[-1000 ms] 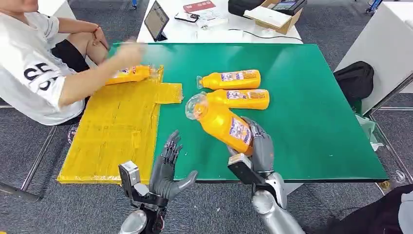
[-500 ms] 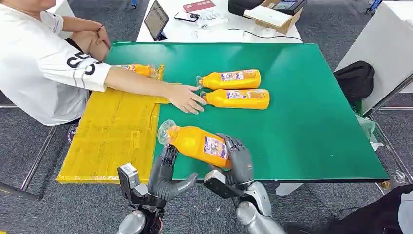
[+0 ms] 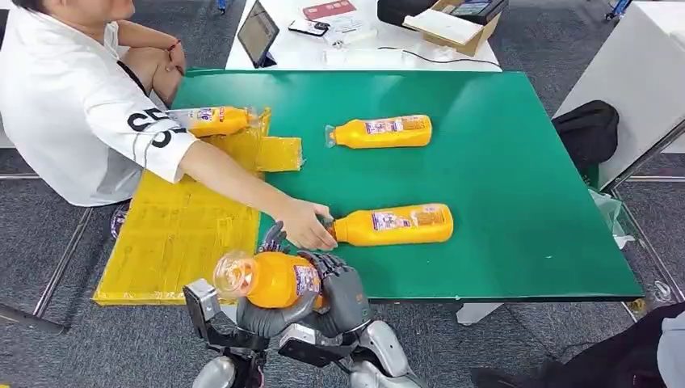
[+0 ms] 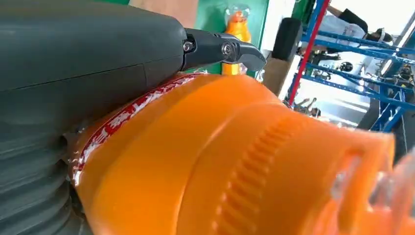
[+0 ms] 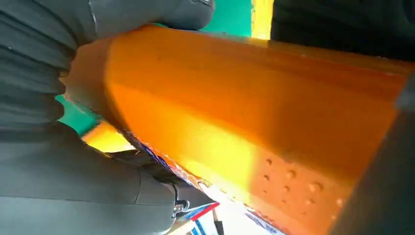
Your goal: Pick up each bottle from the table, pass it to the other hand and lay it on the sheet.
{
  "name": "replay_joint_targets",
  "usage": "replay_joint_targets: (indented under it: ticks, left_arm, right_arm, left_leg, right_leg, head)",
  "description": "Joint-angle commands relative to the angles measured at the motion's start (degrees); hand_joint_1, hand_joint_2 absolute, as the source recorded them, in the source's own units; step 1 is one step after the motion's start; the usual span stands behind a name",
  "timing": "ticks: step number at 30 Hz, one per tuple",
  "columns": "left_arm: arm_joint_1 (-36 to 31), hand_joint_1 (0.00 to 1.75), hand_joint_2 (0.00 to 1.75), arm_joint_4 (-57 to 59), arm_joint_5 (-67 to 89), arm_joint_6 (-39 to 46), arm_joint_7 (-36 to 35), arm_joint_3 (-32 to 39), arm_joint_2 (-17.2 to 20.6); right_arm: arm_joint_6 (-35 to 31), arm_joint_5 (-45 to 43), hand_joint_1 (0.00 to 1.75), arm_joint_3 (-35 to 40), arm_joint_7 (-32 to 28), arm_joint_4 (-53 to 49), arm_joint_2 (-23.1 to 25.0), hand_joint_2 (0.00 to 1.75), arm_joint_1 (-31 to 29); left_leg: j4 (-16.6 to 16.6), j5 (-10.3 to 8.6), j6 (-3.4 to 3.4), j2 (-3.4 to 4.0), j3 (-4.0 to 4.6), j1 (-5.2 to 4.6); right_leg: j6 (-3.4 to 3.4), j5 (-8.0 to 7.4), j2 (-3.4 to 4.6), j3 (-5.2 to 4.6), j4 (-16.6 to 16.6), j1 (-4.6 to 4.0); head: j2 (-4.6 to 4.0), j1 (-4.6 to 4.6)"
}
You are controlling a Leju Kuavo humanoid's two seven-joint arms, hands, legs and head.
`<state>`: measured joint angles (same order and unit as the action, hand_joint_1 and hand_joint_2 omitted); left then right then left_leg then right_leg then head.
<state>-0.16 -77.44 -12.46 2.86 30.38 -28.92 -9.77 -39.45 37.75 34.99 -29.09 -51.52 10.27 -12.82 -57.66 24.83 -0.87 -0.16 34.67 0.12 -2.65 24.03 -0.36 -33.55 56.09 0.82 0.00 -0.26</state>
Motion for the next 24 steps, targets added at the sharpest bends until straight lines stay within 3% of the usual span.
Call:
replay_joint_targets:
  ticks: [1,10,11,12,24]
  left_arm:
    - [-2.3,0.00,1.75,0.8,-2.8,-2.2,-0.2,-0.5,0.4]
    - [-2.3,0.00,1.75,1.0,-3.1,-2.2,-0.2,-0.3,0.4]
    - [-2.2,0.40,1.75,1.0,-3.8,-2.3,-0.2,0.0,0.2]
    - [-2.3,1.75,1.75,1.0,-3.8,-2.2,-0.1,0.0,0.1]
    - [-2.6,1.75,1.75,0.5,-6.5,1.3,1.8,0.1,-0.9]
  right_arm:
    - [0.4,0.8,1.75,5.7,-0.8,5.5,0.3,1.75,-0.2]
    - [0.7,0.7,1.75,5.7,-0.6,5.3,0.2,1.75,-0.1]
    - [0.7,0.7,1.75,5.6,-0.5,5.2,0.3,1.75,0.0]
    - [0.7,0.7,1.75,5.7,-0.6,5.2,0.4,1.75,-0.1]
    - [1.6,-0.2,1.75,7.0,-0.2,6.7,1.7,1.75,-1.3]
  left_leg:
    - [0.1,0.08,0.08,-0.08,-0.28,0.08]
    - [0.0,0.03,0.04,-0.08,-0.12,0.04]
    - [0.0,0.06,0.05,-0.09,-0.22,0.06]
    - [0.0,0.03,0.04,-0.07,-0.11,0.04]
    - [0.0,0.11,0.07,-0.10,-0.28,0.08]
  right_leg:
    - [0.13,0.10,-0.08,0.31,-0.1,-0.09]
    - [0.06,0.05,-0.07,0.14,0.0,-0.04]
    - [0.10,0.08,-0.07,0.24,0.0,-0.06]
    - [0.07,0.04,-0.06,0.13,0.0,-0.04]
    - [0.13,0.13,-0.08,0.30,0.0,-0.09]
  head:
    - [0.00,0.00]
    - [0.00,0.00]
    - [0.00,0.00]
    - [0.00,0.00]
    - [0.00,0.00]
